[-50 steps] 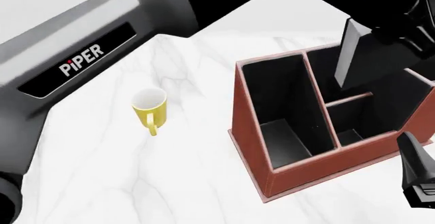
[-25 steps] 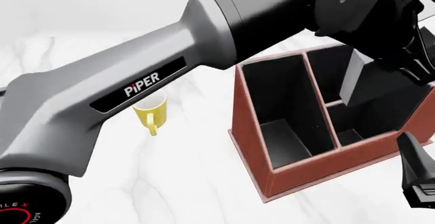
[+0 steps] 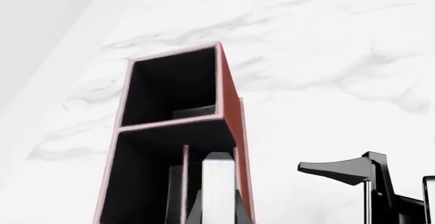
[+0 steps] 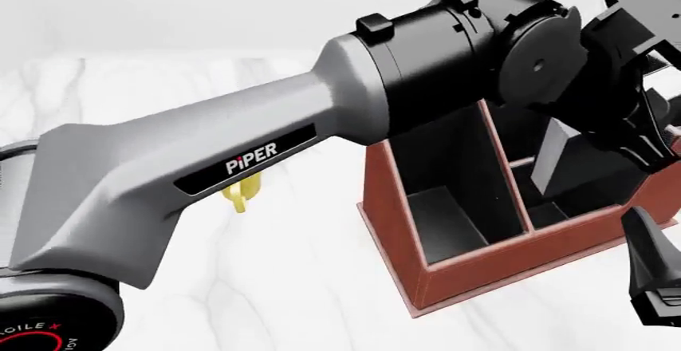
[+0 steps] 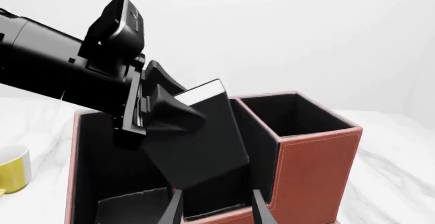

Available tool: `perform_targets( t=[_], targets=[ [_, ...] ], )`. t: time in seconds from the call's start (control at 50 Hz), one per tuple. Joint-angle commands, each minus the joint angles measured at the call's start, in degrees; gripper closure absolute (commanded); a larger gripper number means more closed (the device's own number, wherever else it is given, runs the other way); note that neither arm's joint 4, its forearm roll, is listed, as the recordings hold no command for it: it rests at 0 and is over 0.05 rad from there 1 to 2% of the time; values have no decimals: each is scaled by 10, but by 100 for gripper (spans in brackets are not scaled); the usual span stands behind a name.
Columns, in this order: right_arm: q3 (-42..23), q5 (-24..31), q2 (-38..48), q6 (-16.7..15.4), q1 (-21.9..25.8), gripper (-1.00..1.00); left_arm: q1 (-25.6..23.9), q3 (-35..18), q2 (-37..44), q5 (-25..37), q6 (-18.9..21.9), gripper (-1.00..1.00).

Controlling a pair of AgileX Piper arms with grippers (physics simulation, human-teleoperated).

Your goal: Pick up the book and place it in the back compartment of the caddy.

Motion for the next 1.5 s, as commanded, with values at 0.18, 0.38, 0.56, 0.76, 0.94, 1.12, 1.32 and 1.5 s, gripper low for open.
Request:
perform_targets(
  t=[0.18, 0.38, 0.56, 0.76, 0.94, 1.12, 1.32, 1.5],
  targets=[
    [0, 0, 0, 0, 1, -100, 5, -4, 16, -20, -1, 100],
    [0, 0, 0, 1, 1, -100, 10, 9, 31, -38, 0, 100],
    [0, 1, 0, 2, 0, -100, 12, 12, 37, -50, -2, 100],
    [0, 1, 0, 3, 1, -100, 12, 15, 44, -62, -5, 100],
    [0, 1, 0, 3, 1, -100, 16, 10, 51, -65, -6, 100],
    [-1, 1, 0, 4, 2, -100, 13, 29, 58, -86, -13, 100],
    [-1, 2, 0, 6, 2, -100, 12, 41, 69, -98, -15, 100],
    [-1, 2, 0, 6, 2, -100, 14, 47, 73, -107, -16, 100]
  ],
)
